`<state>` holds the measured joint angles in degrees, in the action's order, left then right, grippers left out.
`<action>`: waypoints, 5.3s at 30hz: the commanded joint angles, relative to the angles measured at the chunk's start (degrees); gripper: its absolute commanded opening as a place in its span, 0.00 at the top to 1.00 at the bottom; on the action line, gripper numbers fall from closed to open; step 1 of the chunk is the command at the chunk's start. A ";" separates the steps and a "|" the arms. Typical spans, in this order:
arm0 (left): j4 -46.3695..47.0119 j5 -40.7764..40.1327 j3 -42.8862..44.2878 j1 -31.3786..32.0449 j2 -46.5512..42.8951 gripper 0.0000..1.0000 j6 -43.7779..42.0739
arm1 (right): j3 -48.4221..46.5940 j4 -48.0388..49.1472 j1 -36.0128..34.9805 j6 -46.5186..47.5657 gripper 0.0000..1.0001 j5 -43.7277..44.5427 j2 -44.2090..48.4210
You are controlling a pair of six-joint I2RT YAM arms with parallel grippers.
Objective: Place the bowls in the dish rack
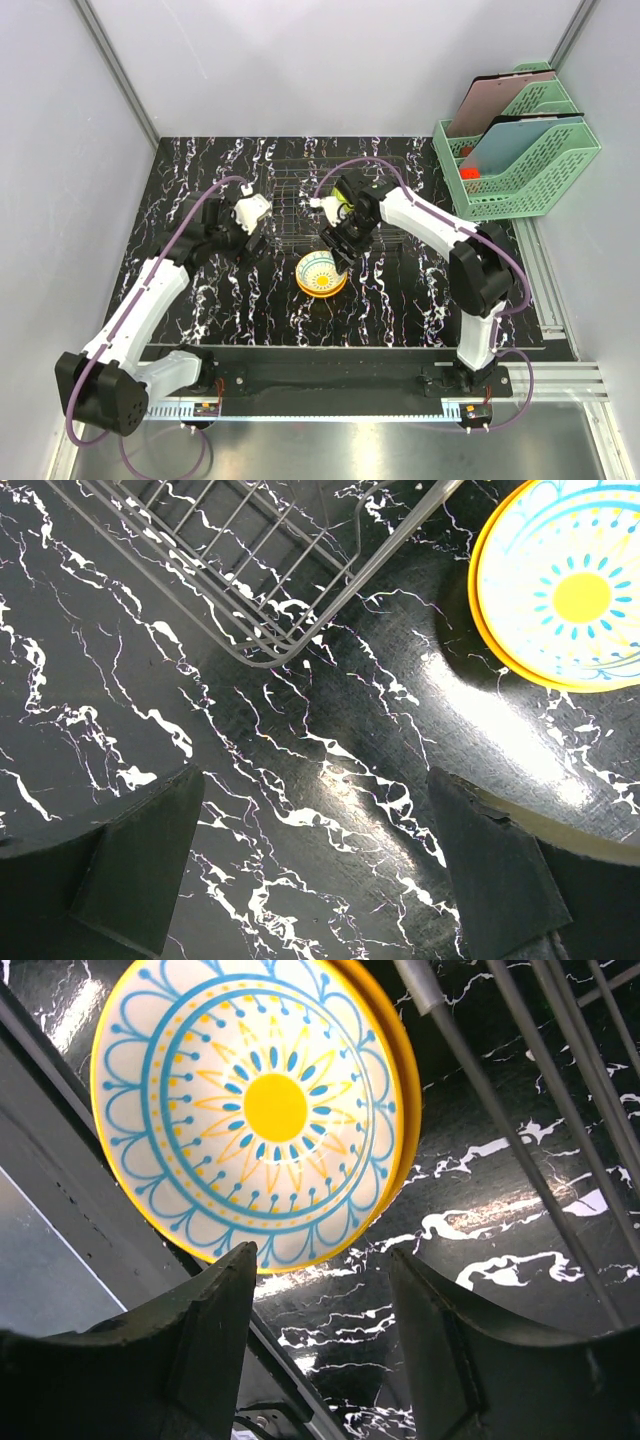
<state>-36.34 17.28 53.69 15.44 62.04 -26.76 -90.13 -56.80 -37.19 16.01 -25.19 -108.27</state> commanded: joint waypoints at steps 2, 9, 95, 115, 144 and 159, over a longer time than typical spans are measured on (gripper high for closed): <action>2.41 -0.84 0.01 0.47 -0.69 0.01 -0.48 | -2.77 -1.12 -0.08 -1.24 0.37 -0.83 -1.24; 2.59 -1.19 0.36 0.73 -0.25 0.01 -1.01 | -2.16 -0.77 -0.08 -1.51 0.47 -1.09 -2.21; 20.08 17.17 0.71 13.47 15.39 0.26 6.29 | -13.85 -7.72 0.45 2.53 1.00 -3.20 1.04; 20.08 18.23 3.17 16.90 22.95 0.51 5.85 | -14.99 -7.98 0.71 2.45 1.00 -3.55 1.48; 19.11 18.67 2.82 17.25 23.48 1.00 6.02 | -15.08 -7.89 1.51 2.36 0.89 -3.46 1.66; 17.79 19.11 3.35 17.25 16.10 1.00 6.55 | -18.32 -12.28 5.63 3.32 0.27 -14.09 0.43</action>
<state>-17.08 34.57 55.27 32.14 81.58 -19.73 -103.61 -68.12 -34.41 18.33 -30.04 -110.52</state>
